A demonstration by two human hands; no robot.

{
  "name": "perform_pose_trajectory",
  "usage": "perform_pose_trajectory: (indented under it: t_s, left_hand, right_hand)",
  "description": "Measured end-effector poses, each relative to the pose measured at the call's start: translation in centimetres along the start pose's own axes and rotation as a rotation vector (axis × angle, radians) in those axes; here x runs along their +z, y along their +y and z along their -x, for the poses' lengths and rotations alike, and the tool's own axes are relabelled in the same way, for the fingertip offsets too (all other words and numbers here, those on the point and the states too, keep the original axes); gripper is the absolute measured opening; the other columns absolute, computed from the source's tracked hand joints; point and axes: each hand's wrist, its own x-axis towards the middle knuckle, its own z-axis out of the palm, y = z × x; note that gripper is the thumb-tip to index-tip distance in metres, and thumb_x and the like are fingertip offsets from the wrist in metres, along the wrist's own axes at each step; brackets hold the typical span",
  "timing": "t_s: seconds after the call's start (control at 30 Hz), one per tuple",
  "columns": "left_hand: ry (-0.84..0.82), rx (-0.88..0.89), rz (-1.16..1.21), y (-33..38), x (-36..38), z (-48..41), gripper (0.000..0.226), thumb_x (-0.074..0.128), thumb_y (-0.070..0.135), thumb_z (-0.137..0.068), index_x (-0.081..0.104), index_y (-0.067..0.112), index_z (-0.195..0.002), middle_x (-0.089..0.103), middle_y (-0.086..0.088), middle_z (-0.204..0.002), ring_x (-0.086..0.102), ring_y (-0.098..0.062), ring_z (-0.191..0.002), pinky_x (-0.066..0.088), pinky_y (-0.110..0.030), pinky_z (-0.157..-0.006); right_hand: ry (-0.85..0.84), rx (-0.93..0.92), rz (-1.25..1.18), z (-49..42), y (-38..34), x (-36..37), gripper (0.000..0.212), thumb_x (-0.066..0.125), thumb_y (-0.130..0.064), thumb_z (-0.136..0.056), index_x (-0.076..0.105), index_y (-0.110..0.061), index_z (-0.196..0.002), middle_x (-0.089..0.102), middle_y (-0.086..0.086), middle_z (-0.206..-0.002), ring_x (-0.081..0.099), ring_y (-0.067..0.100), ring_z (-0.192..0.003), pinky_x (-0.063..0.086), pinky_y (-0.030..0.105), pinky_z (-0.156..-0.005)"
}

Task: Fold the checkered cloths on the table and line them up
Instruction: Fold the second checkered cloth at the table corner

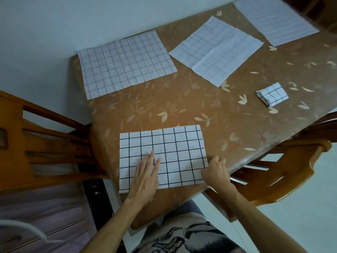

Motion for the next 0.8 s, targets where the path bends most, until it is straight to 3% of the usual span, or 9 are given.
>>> perform_pose_trajectory:
  t_s: [0.1, 0.17, 0.3, 0.37, 0.47, 0.53, 0.63, 0.73, 0.8]
  left_hand:
    - [-0.048, 0.010, -0.002, 1.7, 0.1, -0.3, 0.079, 0.083, -0.003, -0.063, 0.057, 0.010, -0.135, 0.046, -0.020, -0.147, 0.051, -0.036, -0.129, 0.051, -0.045, -0.102]
    - [-0.039, -0.029, 0.067, 2.4, -0.2, -0.3, 0.074, 0.081, -0.003, -0.065, 0.058, 0.013, -0.133, 0.049, -0.017, -0.144, 0.054, -0.034, -0.125, 0.055, -0.042, -0.096]
    - [-0.047, 0.063, 0.216, 3.2, -1.3, 0.6, 0.054, 0.051, 0.038, -0.097, 0.038, 0.023, -0.148, 0.031, -0.005, -0.156, 0.033, -0.022, -0.141, 0.034, -0.034, -0.114]
    - [-0.096, 0.093, 0.279, 3.6, -2.0, 1.3, 0.067, 0.041, 0.062, -0.094, 0.031, 0.028, -0.151, 0.026, -0.001, -0.159, 0.025, -0.017, -0.145, 0.026, -0.034, -0.118]
    - [-0.185, 0.019, 0.332, 4.0, -2.1, 1.8, 0.087, 0.038, 0.079, -0.085, 0.016, 0.035, -0.156, 0.015, 0.008, -0.163, 0.013, -0.014, -0.150, 0.018, -0.039, -0.123]
    - [-0.151, -0.033, 0.363, 3.8, -2.1, 1.7, 0.080, 0.044, 0.070, -0.090, 0.016, 0.034, -0.156, 0.018, 0.007, -0.163, 0.017, -0.014, -0.150, 0.022, -0.039, -0.123]
    - [0.031, -0.095, 0.460, 3.2, -3.1, 1.1, 0.056, 0.053, 0.034, -0.100, 0.032, 0.033, -0.152, 0.043, 0.006, -0.151, 0.043, -0.013, -0.135, 0.038, -0.027, -0.110]
    - [0.123, -0.155, 0.587, 2.8, -5.0, 0.6, 0.046, 0.048, 0.017, -0.102, 0.047, 0.034, -0.145, 0.064, 0.006, -0.127, 0.061, -0.012, -0.112, 0.045, -0.019, -0.092]
    - [0.092, -0.193, 0.645, 2.4, -6.4, 0.2, 0.043, 0.046, 0.017, -0.103, 0.050, 0.031, -0.144, 0.069, 0.003, -0.117, 0.065, -0.014, -0.104, 0.051, -0.022, -0.088]
  right_hand:
    - [-0.117, 0.039, -0.074, 0.5, 0.1, -0.3, 0.038, 0.060, -0.021, -0.090, 0.036, -0.009, -0.116, 0.052, 0.012, -0.112, 0.054, 0.029, -0.099, 0.050, 0.040, -0.088]
    - [-0.154, 0.054, -0.122, 0.9, 0.0, -0.4, 0.040, 0.062, -0.022, -0.091, 0.034, -0.007, -0.115, 0.054, 0.011, -0.109, 0.055, 0.027, -0.097, 0.050, 0.037, -0.084]
    - [-0.235, 0.131, -0.333, 1.3, -0.8, -0.8, 0.057, 0.067, -0.023, -0.088, 0.036, 0.001, -0.129, 0.057, 0.009, -0.106, 0.057, 0.018, -0.086, 0.045, 0.025, -0.058]
    - [-0.242, 0.134, -0.500, 1.4, -1.5, -1.2, 0.055, 0.071, -0.024, -0.082, 0.047, 0.002, -0.124, 0.064, 0.011, -0.102, 0.060, 0.015, -0.076, 0.045, 0.023, -0.048]
    - [-0.249, 0.061, -0.742, 2.5, -3.0, -2.3, 0.036, 0.072, -0.017, -0.081, 0.060, -0.005, -0.113, 0.071, 0.019, -0.105, 0.062, 0.019, -0.072, 0.047, 0.026, -0.050]
    - [-0.261, -0.069, -0.838, 3.8, -4.2, -3.5, 0.018, 0.068, -0.012, -0.085, 0.064, -0.014, -0.102, 0.074, 0.016, -0.100, 0.062, 0.020, -0.072, 0.045, 0.030, -0.055]
    - [-0.282, -0.286, -0.885, 5.5, -5.9, -5.0, 0.013, 0.067, -0.013, -0.089, 0.060, -0.021, -0.096, 0.074, 0.013, -0.093, 0.059, 0.016, -0.065, 0.043, 0.030, -0.057]
    - [-0.294, -0.363, -0.881, 5.8, -6.6, -5.6, 0.038, 0.062, -0.045, -0.093, 0.050, -0.021, -0.121, 0.071, 0.013, -0.093, 0.062, 0.014, -0.064, 0.048, 0.029, -0.059]
    - [-0.279, -0.362, -0.949, 5.4, -6.6, -6.0, 0.045, 0.041, -0.060, -0.097, 0.050, -0.027, -0.125, 0.074, 0.010, -0.094, 0.068, 0.019, -0.073, 0.052, 0.033, -0.067]
